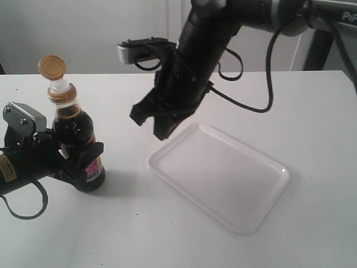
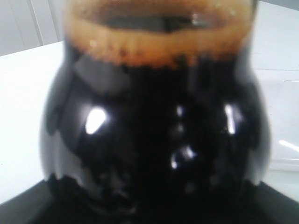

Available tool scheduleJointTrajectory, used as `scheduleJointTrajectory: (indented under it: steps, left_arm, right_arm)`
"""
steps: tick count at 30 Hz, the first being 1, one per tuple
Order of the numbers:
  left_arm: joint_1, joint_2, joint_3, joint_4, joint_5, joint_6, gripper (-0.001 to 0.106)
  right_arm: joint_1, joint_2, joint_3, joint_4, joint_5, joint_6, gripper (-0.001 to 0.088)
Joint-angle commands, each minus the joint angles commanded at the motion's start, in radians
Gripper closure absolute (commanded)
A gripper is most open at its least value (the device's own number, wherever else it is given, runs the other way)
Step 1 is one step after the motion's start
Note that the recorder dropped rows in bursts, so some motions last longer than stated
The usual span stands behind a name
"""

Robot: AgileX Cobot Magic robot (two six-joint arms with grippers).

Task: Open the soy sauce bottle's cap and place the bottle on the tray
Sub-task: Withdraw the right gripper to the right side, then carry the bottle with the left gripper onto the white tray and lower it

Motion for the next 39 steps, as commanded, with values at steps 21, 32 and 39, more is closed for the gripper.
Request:
scheduleJointTrajectory:
  steps: [21,32,39]
  left_arm:
    - [0.0,-0.053,0.0,-0.007,0.0,-0.041,0.105]
    - [-0.002,-0.209,0.0,-0.007,0.0,-0.095,0.105]
    - [-0.114,-0.274,-0.042,-0.007,0.039,-0.098,0.105]
  right_arm:
    - [-0.299,-0.332,0.514,-0.034,-0.178,-0.029,0.0868]
    - [-0.496,-0.497,0.692,-0.024,-0.273,-0.074,0.0868]
    - [-0.54,-0.567,0.746,-0.014,-0.349,-0.074,0.0868]
